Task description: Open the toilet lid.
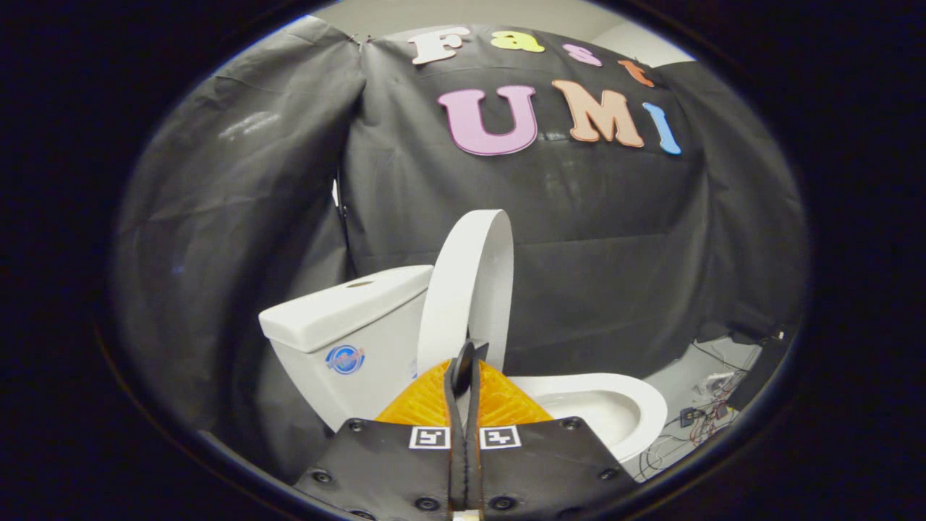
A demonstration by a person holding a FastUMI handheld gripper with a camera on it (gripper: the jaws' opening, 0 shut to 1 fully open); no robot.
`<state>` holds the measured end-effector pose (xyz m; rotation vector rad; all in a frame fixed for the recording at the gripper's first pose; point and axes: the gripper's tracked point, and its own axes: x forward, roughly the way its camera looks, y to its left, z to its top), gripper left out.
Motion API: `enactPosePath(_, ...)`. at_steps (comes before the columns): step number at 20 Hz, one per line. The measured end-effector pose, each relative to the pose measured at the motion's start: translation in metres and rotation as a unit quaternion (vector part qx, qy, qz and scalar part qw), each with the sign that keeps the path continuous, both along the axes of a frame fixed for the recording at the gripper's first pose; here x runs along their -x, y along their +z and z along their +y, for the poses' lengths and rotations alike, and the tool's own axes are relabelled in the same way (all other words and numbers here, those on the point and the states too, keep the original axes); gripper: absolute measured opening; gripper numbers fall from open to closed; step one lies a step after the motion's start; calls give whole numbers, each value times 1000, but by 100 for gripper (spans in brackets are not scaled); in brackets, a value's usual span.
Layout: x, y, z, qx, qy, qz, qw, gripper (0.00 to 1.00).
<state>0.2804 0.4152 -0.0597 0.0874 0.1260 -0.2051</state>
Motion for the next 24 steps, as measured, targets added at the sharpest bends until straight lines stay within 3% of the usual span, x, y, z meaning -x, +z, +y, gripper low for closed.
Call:
enactPosePath(15,-37,-3,73,32,78,14,996,1)
enactPosePath(24,-45,-7,84,53,101,20,993,1)
